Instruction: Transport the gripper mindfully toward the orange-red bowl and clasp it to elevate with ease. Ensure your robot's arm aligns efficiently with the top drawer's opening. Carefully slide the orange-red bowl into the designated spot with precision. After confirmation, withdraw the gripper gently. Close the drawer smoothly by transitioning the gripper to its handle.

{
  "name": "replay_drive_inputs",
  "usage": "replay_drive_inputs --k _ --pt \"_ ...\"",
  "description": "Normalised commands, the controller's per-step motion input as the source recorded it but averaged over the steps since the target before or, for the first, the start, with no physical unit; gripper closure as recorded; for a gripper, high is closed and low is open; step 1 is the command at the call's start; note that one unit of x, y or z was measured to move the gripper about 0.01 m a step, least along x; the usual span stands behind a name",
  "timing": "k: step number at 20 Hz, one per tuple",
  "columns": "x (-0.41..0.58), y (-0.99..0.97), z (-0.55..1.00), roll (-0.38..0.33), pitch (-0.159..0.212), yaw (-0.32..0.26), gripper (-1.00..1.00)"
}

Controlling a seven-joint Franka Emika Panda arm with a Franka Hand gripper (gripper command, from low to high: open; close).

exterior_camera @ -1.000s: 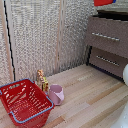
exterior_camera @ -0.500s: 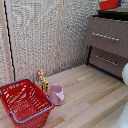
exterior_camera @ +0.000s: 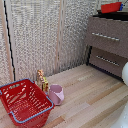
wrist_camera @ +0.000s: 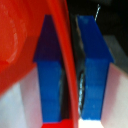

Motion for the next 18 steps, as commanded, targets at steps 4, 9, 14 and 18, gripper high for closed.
replay_drive_inputs --k 4,9,14,18 --pt "0.0 -0.01 0.0 0.0 0.0 0.0 -1.0" --pt "0.0 0.14 0.01 -0.008 0.0 0.0 -1.0" --pt "0.011 0.24 0.15 -0.006 0.02 0.023 -1.0" --pt "0.0 0.39 0.2 -0.089 0.0 0.076 -1.0"
